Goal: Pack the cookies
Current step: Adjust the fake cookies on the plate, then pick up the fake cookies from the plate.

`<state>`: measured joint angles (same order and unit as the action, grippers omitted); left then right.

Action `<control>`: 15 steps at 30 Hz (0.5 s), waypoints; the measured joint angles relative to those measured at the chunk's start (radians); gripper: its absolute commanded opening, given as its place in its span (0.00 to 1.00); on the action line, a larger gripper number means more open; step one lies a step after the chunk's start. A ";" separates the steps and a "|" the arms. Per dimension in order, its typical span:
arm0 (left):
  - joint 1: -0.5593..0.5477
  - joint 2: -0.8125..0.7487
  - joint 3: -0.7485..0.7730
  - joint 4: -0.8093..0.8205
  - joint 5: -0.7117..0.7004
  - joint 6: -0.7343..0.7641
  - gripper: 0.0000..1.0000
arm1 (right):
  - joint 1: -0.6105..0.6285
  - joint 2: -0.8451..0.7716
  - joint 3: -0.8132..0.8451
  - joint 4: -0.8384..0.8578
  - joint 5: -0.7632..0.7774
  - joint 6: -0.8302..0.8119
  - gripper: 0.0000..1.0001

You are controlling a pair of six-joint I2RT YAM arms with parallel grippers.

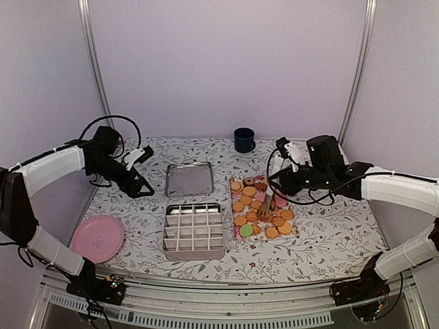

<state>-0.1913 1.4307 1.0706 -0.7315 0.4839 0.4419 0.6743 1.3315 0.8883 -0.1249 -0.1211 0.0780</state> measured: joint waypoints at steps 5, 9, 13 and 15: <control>0.000 0.000 -0.004 0.008 0.001 0.004 0.93 | 0.009 -0.023 0.063 -0.048 0.014 -0.004 0.09; 0.006 0.000 -0.021 0.014 0.001 0.011 0.93 | 0.053 -0.025 0.148 -0.062 0.038 -0.013 0.04; 0.031 0.000 -0.037 0.014 0.001 0.019 0.93 | 0.106 -0.006 0.226 -0.070 0.062 -0.025 0.07; 0.040 0.000 -0.041 0.014 0.002 0.021 0.93 | 0.116 -0.002 0.229 -0.072 0.071 -0.030 0.15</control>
<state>-0.1509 1.4303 1.0298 -0.7177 0.4854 0.4629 0.7906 1.3296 1.1172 -0.1970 -0.0498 0.0479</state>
